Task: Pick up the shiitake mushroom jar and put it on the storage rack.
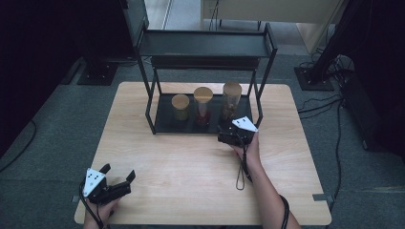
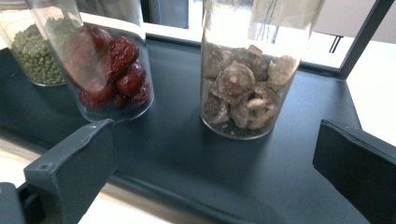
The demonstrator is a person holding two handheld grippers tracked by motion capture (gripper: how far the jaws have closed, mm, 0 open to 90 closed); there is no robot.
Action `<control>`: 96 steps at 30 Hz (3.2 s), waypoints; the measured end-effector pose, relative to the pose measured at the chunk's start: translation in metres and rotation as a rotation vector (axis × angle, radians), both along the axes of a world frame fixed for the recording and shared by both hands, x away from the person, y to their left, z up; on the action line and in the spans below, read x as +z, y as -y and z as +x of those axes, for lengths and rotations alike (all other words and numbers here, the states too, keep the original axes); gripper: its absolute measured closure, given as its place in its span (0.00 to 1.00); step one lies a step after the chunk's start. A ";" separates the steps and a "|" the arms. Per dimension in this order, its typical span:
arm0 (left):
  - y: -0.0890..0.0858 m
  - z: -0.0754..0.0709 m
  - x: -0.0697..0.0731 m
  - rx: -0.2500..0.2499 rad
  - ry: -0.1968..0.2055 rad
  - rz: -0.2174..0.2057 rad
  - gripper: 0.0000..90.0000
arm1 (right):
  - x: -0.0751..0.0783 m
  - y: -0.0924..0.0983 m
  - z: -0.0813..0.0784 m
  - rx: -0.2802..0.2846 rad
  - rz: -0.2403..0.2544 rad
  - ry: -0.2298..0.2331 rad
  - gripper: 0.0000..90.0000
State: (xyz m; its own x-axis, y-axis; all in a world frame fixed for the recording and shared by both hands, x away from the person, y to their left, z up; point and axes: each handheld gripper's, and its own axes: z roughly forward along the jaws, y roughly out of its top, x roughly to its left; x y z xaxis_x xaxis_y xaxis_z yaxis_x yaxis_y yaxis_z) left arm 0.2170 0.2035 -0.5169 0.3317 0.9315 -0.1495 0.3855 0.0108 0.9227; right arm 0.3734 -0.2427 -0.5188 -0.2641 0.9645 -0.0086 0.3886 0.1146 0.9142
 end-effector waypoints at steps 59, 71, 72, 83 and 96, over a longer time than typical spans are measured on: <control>0.001 0.000 0.000 -0.008 0.005 0.012 0.00 | -0.002 0.031 -0.073 -0.061 -0.014 0.025 0.00; 0.001 0.000 0.000 -0.009 0.005 0.013 0.00 | -0.002 0.037 -0.091 -0.069 -0.029 0.031 0.00; 0.001 0.000 0.000 -0.009 0.005 0.013 0.00 | -0.002 0.037 -0.092 -0.069 -0.029 0.032 0.00; 0.000 0.000 0.000 -0.010 0.004 0.008 0.00 | -0.002 0.040 -0.107 -0.079 -0.053 0.040 0.00; 0.001 0.000 0.000 -0.008 0.006 0.009 0.00 | -0.002 0.046 -0.124 -0.097 -0.082 0.049 0.00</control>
